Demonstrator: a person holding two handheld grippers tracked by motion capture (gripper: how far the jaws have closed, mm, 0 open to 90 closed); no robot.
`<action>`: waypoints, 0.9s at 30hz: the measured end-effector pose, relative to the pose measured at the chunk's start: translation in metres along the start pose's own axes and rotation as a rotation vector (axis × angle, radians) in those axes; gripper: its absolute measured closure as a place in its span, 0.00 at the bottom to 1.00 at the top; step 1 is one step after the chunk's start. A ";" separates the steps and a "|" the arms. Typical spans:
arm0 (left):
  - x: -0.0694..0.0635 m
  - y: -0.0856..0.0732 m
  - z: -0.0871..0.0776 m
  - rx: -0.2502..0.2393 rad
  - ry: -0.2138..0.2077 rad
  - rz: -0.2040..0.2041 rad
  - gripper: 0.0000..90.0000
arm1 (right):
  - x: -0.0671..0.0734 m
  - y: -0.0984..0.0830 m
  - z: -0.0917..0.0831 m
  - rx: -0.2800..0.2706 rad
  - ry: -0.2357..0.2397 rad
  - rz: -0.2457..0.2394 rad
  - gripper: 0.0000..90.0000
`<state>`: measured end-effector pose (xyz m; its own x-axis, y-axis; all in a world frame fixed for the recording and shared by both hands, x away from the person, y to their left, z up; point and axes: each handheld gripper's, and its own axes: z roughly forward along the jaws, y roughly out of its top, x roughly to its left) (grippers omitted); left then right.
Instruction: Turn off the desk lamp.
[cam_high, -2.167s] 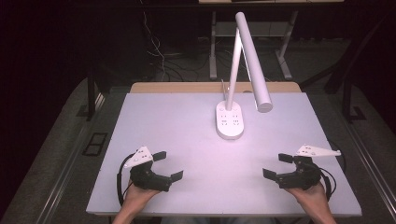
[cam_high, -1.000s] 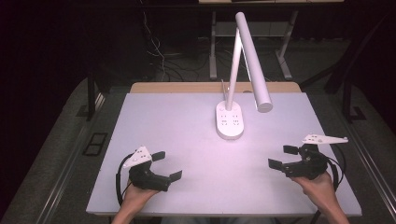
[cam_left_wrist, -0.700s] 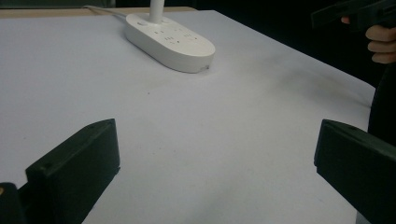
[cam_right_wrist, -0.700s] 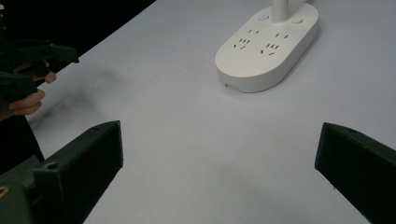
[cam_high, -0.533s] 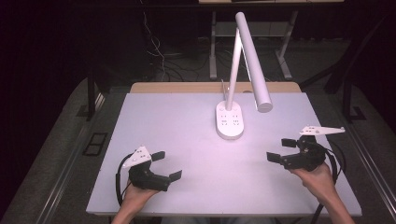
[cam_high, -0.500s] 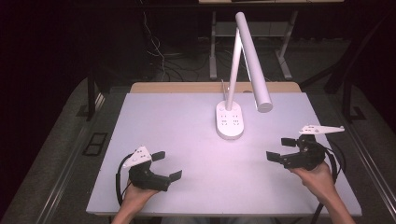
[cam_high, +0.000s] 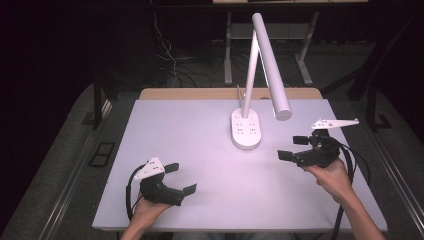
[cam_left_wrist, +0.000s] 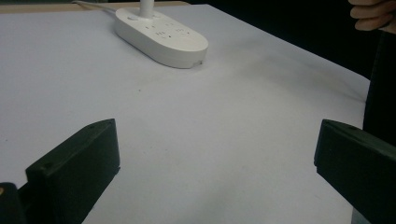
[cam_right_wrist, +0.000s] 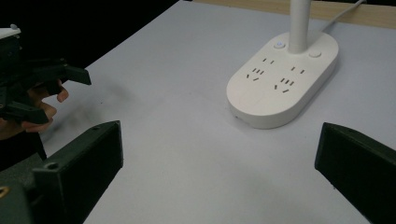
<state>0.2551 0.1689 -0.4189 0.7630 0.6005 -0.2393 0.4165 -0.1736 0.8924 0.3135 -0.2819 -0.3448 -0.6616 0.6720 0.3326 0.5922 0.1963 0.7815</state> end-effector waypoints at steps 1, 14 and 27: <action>0.000 0.000 0.000 0.001 0.000 0.005 0.00 | 0.000 0.003 0.001 0.002 0.001 -0.010 0.01; 0.001 0.000 0.000 0.004 -0.001 0.004 0.00 | -0.005 0.030 0.014 0.011 -0.012 -0.046 0.01; 0.002 0.000 0.000 0.004 -0.005 0.000 0.00 | -0.016 0.052 0.030 0.024 -0.013 -0.046 0.01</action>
<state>0.2566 0.1696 -0.4194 0.7658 0.5962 -0.2410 0.4182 -0.1769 0.8910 0.3687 -0.2613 -0.3254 -0.6828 0.6708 0.2894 0.5722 0.2446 0.7828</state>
